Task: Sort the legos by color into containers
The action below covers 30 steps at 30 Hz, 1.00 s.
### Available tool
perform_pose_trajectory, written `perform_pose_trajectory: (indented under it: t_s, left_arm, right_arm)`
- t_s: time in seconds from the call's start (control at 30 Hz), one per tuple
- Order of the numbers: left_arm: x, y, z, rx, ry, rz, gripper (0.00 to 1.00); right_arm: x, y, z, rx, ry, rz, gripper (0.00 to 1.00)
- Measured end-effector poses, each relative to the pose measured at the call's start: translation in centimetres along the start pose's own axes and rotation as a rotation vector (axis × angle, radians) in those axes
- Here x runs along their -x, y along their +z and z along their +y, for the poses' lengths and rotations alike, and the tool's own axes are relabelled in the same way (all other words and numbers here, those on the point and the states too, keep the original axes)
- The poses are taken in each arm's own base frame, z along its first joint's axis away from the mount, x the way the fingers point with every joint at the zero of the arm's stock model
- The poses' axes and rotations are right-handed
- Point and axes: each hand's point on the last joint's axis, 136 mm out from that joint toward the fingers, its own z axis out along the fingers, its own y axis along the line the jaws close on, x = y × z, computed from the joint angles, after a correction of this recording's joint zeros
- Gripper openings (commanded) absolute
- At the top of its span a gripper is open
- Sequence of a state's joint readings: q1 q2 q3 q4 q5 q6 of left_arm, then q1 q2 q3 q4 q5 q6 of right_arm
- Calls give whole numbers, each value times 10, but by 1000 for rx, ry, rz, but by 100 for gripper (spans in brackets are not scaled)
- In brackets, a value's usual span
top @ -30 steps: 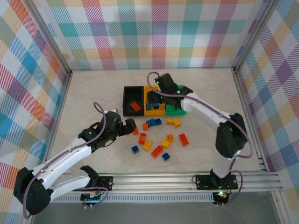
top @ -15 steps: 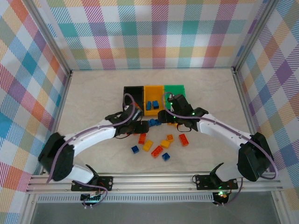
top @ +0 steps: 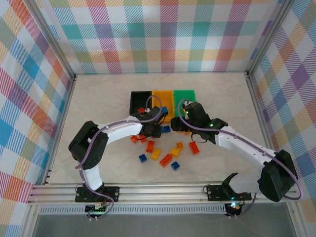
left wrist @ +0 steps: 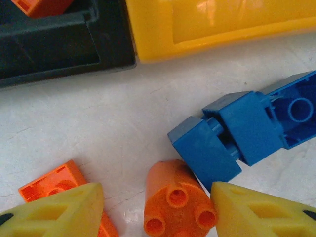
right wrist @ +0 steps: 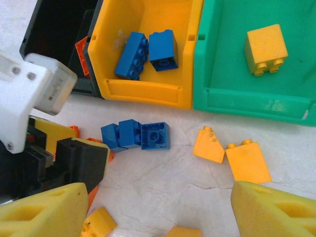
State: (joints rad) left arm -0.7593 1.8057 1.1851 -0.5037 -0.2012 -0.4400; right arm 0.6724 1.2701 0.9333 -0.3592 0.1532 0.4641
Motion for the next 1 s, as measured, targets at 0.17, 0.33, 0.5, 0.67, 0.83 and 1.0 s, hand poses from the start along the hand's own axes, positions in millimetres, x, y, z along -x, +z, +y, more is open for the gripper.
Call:
perform_pose_trajectory:
  t_s: [0.17, 0.33, 0.5, 0.67, 0.83, 1.0]
  left_arm:
    - [4, 1, -5, 6, 19, -15, 42]
    - [5, 1, -6, 7, 22, -21, 33]
    - [6, 0, -6, 8, 22, -25, 30]
    - [5, -1, -6, 7, 22, -25, 30]
    - [-1, -9, 0, 11, 20, -17, 30]
    - [5, -30, 2, -11, 6, -51, 29]
  right_arm:
    - [5, -6, -3, -1, 9, -23, 77]
    - [5, -7, -6, -4, 13, -26, 77]
    - [2, -5, -9, -11, 16, -19, 77]
    - [2, -5, -10, -13, 19, -21, 77]
    - [2, -5, -10, -13, 23, -21, 77]
    - [2, -5, -10, -13, 27, -21, 77]
